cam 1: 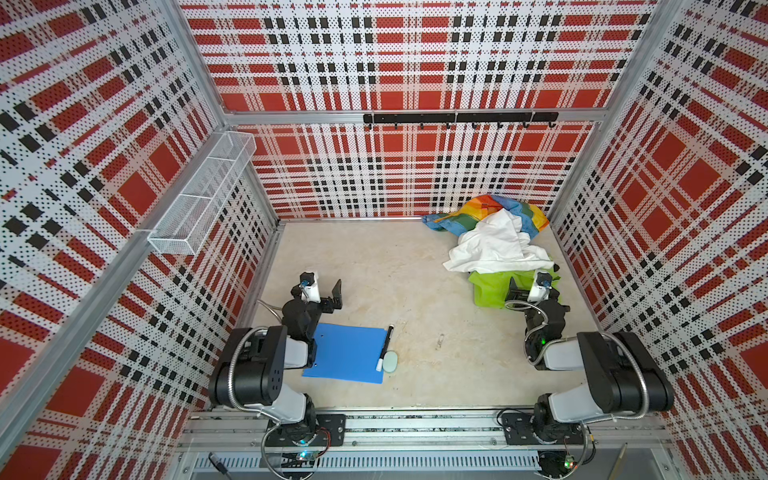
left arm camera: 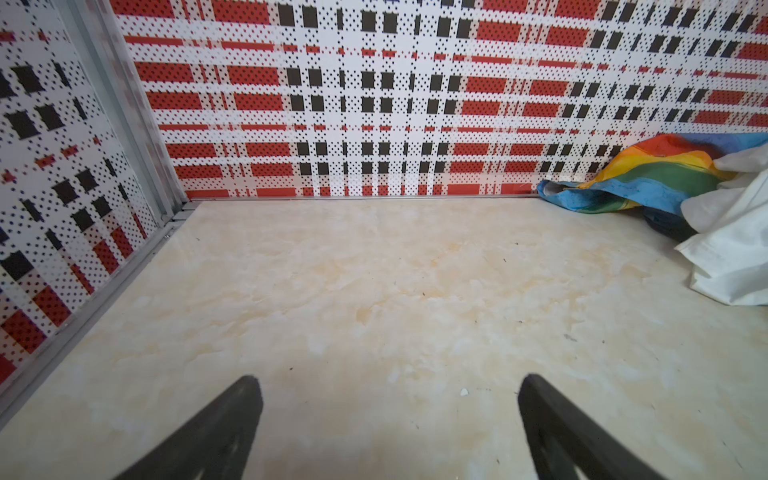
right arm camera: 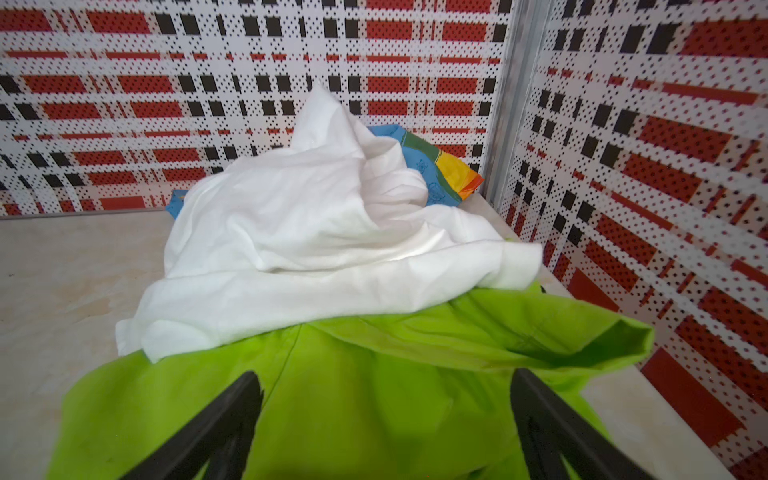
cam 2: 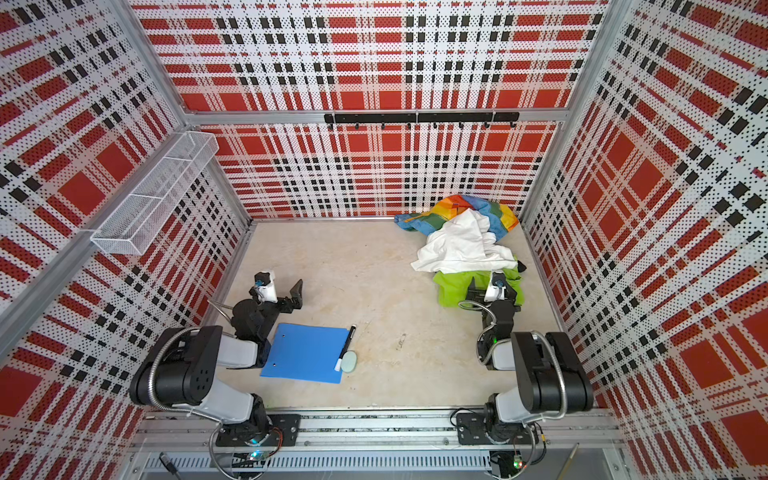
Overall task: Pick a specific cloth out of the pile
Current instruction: 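Reach the right gripper into the cloth pile while the left arm rises toward the pile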
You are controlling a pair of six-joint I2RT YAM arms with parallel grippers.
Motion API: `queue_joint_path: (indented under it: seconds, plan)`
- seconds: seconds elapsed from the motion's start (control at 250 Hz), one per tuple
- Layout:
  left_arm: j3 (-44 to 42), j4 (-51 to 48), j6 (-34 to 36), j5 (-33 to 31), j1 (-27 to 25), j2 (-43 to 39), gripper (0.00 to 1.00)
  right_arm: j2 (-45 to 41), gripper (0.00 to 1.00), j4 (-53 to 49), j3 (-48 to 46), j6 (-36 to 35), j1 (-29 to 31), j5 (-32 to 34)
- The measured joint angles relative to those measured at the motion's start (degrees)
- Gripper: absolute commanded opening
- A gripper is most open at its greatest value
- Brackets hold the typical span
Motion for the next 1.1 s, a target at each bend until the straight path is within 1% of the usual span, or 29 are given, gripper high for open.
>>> queue_joint_path:
  seconds: [0.072, 0.172, 0.24, 0.336, 0.428, 0.552, 0.68, 0.8, 0.864, 0.972, 1.044, 1.1]
  plan:
    - [0.3, -3.3, 0.0, -0.9, -0.5, -4.3, 0.99, -4.7, 1.00, -1.3, -0.9, 0.2, 0.0, 0.9]
    - [2.9, -11.3, -0.5, -3.4, -2.2, -11.0, 0.99, -11.6, 1.00, -4.9, -0.9, 1.2, 0.0, 2.0]
    - [6.1, -17.2, -1.8, -4.8, -3.6, -14.1, 0.99, -16.4, 1.00, -9.1, -0.7, 2.2, 0.3, 3.3]
    - [11.0, -24.4, -4.2, -5.1, -5.8, -17.1, 0.99, -22.5, 1.00, -17.2, 0.9, 3.9, 0.8, 5.4]
    - [14.9, -29.5, -6.5, -4.9, -9.2, -19.1, 0.99, -27.9, 1.00, -25.4, 3.5, 5.8, 1.3, 7.1]
    - [20.6, -35.2, -10.9, -5.3, -15.9, -20.0, 0.99, -32.5, 1.00, -36.7, 10.1, 9.2, 1.5, 8.4]
    - [30.6, -43.5, -14.5, -4.2, -21.6, -18.6, 0.99, -32.2, 1.00, -45.7, 18.3, 12.0, 1.5, 8.7]
    - [40.8, -50.3, -16.3, 0.0, -25.4, -15.4, 0.99, -28.1, 1.00, -54.7, 27.8, 14.5, 1.5, 8.2]
    - [46.1, -54.8, -16.5, 2.5, -26.5, -13.0, 0.99, -25.0, 1.00, -59.0, 32.5, 16.7, 1.0, 7.5]
    - [53.6, -62.9, -15.5, 8.3, -27.4, -9.0, 0.99, -20.0, 1.00, -64.9, 38.4, 19.1, -0.1, 3.8]
    - [57.0, -67.4, -14.0, 11.5, -27.6, -6.7, 0.99, -17.3, 1.00, -68.3, 40.7, 20.2, -0.9, 1.4]
    - [57.7, -69.5, -13.0, 13.5, -27.7, -5.7, 0.99, -15.0, 1.00, -71.2, 42.2, 21.0, -2.0, -1.3]
